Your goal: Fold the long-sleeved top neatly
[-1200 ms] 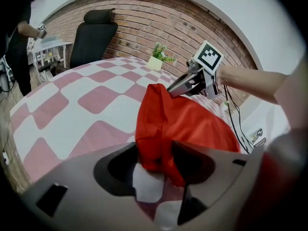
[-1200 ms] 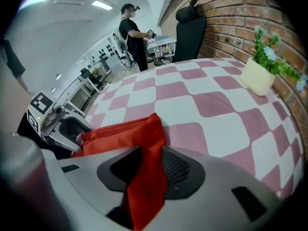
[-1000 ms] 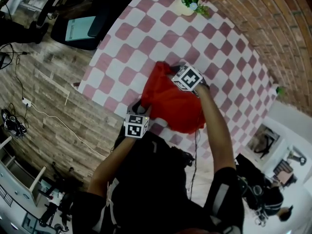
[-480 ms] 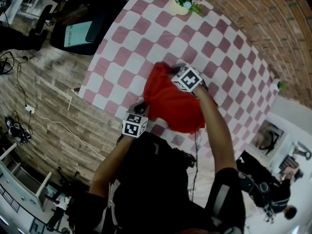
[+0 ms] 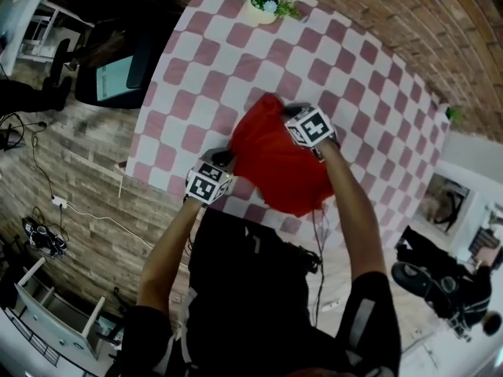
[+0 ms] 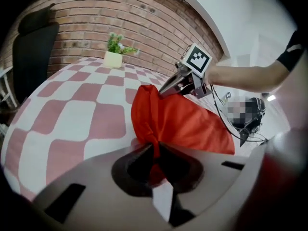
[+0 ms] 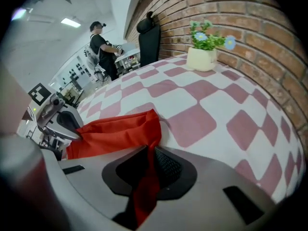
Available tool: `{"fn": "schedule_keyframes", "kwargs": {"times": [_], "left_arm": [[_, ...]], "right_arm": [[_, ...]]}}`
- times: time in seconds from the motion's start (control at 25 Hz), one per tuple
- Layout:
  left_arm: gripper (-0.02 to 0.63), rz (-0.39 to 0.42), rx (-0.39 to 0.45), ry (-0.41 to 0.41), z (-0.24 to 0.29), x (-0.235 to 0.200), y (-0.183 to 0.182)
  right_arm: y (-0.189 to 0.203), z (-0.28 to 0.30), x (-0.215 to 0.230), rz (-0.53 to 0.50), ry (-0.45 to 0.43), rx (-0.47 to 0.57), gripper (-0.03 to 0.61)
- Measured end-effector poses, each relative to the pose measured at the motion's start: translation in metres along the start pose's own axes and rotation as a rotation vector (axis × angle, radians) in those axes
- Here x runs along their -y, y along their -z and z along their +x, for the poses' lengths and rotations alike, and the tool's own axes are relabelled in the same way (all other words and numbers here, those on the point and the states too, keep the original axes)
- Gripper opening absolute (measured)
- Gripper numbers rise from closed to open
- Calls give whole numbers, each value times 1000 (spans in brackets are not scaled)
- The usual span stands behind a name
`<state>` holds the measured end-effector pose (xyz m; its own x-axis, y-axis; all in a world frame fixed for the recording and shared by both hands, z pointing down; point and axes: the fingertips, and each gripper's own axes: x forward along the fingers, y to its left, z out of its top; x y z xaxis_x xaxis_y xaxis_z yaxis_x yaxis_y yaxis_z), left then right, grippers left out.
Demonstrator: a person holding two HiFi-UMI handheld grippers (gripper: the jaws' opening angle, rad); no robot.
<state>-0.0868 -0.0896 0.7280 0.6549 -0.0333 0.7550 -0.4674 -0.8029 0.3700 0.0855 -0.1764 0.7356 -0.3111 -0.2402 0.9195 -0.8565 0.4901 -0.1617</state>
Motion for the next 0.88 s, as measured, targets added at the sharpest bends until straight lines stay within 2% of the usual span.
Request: {"fn": "schedule_keyframes", "kwargs": {"times": [0.16,0.52,0.68,0.88], "left_arm": [[32,134,-46,63,18,-7,-34],[32,534,-209,200,77,11,-102],[32,652,-240,242,108,32,-128],[32,738,-279,294,136,64,-149]], "right_arm": [[23,-15,33,140,73,48,49],[112,-62,81,490,215,143,48],[159,-80,89,625,267,167,48],[210,-103,90,764,303,203,48]]}}
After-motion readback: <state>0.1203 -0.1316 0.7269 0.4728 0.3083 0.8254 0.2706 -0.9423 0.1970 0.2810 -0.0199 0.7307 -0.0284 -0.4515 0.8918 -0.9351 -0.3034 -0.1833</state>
